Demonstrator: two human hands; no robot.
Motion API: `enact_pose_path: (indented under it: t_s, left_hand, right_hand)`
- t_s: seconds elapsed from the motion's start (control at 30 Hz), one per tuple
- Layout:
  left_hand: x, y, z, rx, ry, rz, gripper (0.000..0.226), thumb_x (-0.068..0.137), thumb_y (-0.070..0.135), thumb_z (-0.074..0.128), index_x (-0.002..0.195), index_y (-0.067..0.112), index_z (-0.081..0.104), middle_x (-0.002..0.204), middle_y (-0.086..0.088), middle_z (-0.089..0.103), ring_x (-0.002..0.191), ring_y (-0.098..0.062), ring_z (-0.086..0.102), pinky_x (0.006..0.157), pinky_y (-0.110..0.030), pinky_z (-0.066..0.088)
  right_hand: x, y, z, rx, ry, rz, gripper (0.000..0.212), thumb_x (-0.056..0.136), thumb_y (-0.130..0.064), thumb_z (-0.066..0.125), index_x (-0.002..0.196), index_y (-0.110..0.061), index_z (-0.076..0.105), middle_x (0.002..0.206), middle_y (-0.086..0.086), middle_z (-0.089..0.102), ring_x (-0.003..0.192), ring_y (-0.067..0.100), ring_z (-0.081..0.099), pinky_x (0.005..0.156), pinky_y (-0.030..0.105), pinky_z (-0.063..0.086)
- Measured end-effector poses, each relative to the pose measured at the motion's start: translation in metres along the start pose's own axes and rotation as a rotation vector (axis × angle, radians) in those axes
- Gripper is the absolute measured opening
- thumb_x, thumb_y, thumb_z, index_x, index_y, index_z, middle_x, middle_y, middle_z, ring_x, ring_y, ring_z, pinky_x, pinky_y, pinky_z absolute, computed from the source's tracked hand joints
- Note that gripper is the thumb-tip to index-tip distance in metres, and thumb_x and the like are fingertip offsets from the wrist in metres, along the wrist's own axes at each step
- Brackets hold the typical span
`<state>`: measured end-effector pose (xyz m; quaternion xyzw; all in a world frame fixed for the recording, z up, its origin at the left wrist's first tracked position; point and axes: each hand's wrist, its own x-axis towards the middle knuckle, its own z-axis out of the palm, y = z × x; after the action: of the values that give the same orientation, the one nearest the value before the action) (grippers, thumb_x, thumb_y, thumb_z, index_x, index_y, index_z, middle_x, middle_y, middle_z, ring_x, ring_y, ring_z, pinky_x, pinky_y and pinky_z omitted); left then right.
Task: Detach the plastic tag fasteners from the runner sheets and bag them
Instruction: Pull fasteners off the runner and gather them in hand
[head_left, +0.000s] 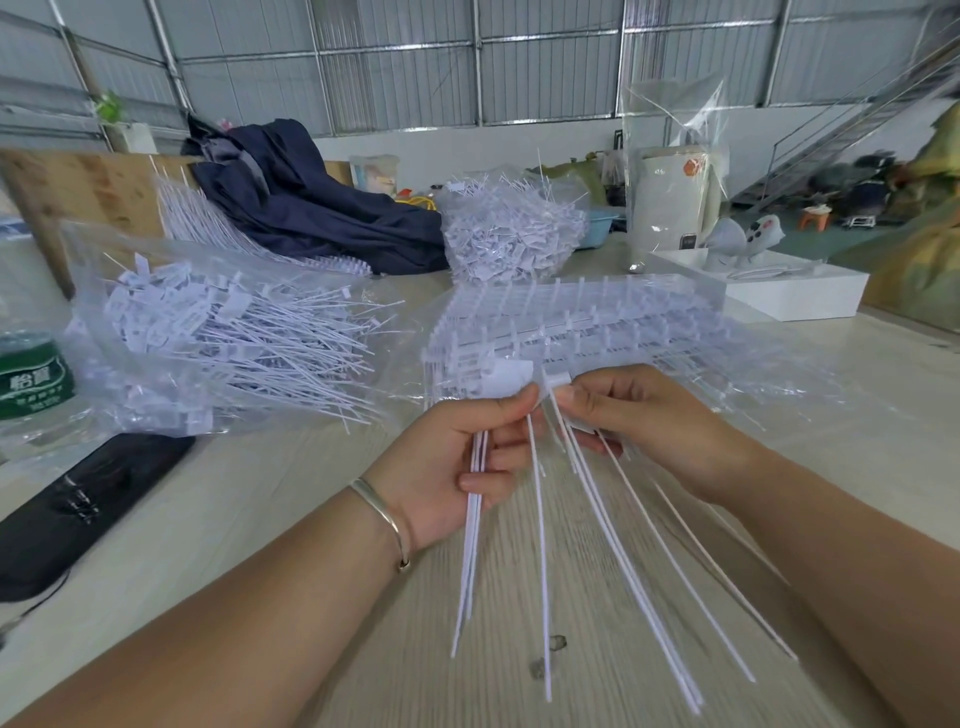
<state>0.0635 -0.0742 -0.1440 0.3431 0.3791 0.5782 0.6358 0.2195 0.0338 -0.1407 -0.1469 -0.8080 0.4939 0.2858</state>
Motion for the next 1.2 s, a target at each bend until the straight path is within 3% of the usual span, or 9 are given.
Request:
enact_pose_path:
  t_s: [0.13,0.3,0.43,0.57,0.7,0.83,1.0,1.2]
  left_hand:
    - [0.0,0.004,-0.001,0.022,0.082,0.032,0.016,0.079,0.023,0.063,0.078,0.013,0.051,0.06,0.001,0.055,0.039,-0.004,0.033,0.028,-0.012,0.017]
    - [0.003,0.008,-0.009,-0.004,0.265,0.13,0.021,0.083,0.022,0.06,0.074,0.018,0.042,0.053,0.005,0.04,0.036,-0.003,0.026,0.033,-0.015,0.01]
    - [0.004,0.006,-0.01,0.082,0.345,0.171,0.02,0.075,0.01,0.067,0.067,0.015,0.049,0.058,0.005,0.032,0.039,-0.003,0.022,0.034,-0.014,0.01]
    - [0.006,0.002,-0.008,0.125,0.396,0.138,0.011,0.088,0.005,0.061,0.077,0.008,0.058,0.063,0.0,0.042,0.044,-0.005,0.033,0.032,-0.012,0.021]
    - [0.005,0.001,-0.006,0.088,0.396,0.079,0.014,0.089,0.021,0.065,0.081,0.014,0.056,0.062,-0.003,0.051,0.045,-0.008,0.042,0.035,-0.013,0.033]
    - [0.003,0.001,-0.006,0.072,0.346,-0.011,0.028,0.089,0.035,0.061,0.072,0.017,0.048,0.06,0.002,0.042,0.036,-0.003,0.026,0.029,-0.012,0.019]
    - [0.003,-0.001,-0.004,0.103,0.326,-0.066,0.026,0.08,0.037,0.069,0.076,0.016,0.053,0.057,0.005,0.035,0.033,-0.002,0.024,0.028,-0.013,0.016]
    - [0.001,0.0,-0.004,0.162,0.272,-0.057,0.018,0.064,0.03,0.08,0.058,0.024,0.064,0.057,0.009,0.024,0.038,-0.002,0.017,0.032,-0.014,0.01]
  right_hand:
    - [-0.001,-0.003,-0.001,-0.07,0.058,0.036,0.046,0.076,-0.058,0.066,0.054,-0.019,0.054,0.056,0.006,0.045,0.055,0.015,0.039,0.057,0.022,0.033]
    - [0.0,-0.002,-0.008,-0.097,0.122,0.054,0.046,0.07,-0.052,0.07,0.063,-0.008,0.058,0.056,0.003,0.048,0.051,0.011,0.04,0.052,0.013,0.033]
    - [0.0,-0.001,-0.011,-0.082,0.143,0.062,0.042,0.071,-0.047,0.074,0.066,-0.008,0.061,0.056,0.002,0.047,0.05,0.01,0.039,0.051,0.017,0.032]
    - [0.0,0.0,-0.01,-0.149,0.118,0.08,0.028,0.08,-0.027,0.076,0.061,-0.015,0.058,0.054,-0.003,0.04,0.049,0.008,0.035,0.054,0.025,0.027]
    - [0.001,0.001,-0.01,-0.203,0.145,0.082,0.031,0.081,-0.022,0.076,0.059,-0.017,0.055,0.048,-0.011,0.039,0.045,0.004,0.034,0.053,0.022,0.027]
    - [0.001,0.001,-0.01,-0.281,0.168,0.07,0.033,0.081,-0.025,0.075,0.059,-0.017,0.052,0.043,-0.015,0.037,0.041,0.002,0.035,0.048,0.014,0.026]
    - [0.002,0.003,-0.01,-0.361,0.175,0.045,0.031,0.081,-0.025,0.075,0.06,-0.015,0.055,0.043,-0.016,0.039,0.042,0.002,0.038,0.046,0.014,0.025]
    - [0.003,0.005,-0.01,-0.425,0.101,0.0,0.03,0.079,-0.028,0.078,0.072,-0.002,0.064,0.048,-0.016,0.044,0.046,0.0,0.04,0.048,0.011,0.03]
